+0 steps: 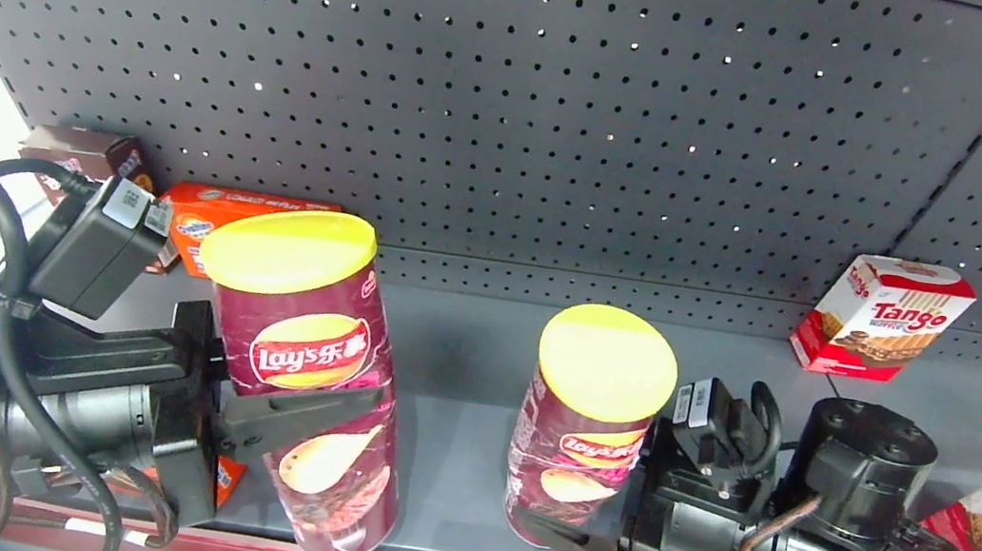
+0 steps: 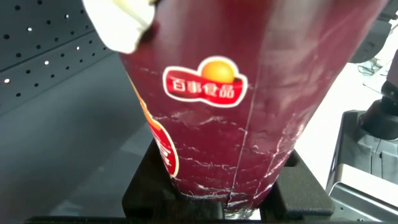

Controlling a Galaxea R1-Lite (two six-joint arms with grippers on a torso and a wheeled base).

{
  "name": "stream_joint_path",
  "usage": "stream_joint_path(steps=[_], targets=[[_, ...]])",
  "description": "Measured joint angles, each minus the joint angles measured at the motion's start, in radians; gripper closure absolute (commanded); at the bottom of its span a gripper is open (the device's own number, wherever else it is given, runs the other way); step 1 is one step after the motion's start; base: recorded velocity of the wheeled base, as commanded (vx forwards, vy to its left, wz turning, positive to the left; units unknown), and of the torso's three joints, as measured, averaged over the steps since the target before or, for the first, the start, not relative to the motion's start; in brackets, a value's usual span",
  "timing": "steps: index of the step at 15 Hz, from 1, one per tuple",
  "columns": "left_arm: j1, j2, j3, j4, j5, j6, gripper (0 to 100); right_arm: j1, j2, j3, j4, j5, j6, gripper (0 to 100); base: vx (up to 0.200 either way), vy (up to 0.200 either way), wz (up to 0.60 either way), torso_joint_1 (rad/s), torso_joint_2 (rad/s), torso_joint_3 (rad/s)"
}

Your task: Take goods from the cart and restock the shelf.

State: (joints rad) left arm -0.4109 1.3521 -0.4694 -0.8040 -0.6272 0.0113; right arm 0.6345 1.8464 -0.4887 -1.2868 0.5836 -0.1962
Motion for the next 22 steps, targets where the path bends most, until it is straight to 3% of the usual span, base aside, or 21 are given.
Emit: stream_joint_path(steps=[4, 12, 18, 22], targets=[[0.0, -0.019, 0.039, 0.0, 0.0, 0.0, 100, -0.016, -0.074, 0.074, 0.0, -0.009, 0.0, 0, 0.0, 0.0, 0.0, 0.0, 0.0, 0.0], [0.02, -0.048, 0.042, 0.001, -0.001, 0.001, 100, -0.153, -0.428, 0.3, 0.052, -0.029, 0.001, 0, 0.0, 0.0, 0.0, 0.0, 0.0, 0.0], [0.021, -0.041, -0.026, 0.001, -0.001, 0.001, 100, -0.353, -0.844, 0.402, 0.356, -0.13, 0.024, 0, 0.0, 0.0, 0.0, 0.0, 0.0, 0.0], [0.022, -0.04, -0.027, 0.001, 0.001, 0.001, 100, -0.488, -1.174, 0.467, 0.68, -0.205, 0.129, 0, 0.0, 0.0, 0.0, 0.0, 0.0, 0.0]])
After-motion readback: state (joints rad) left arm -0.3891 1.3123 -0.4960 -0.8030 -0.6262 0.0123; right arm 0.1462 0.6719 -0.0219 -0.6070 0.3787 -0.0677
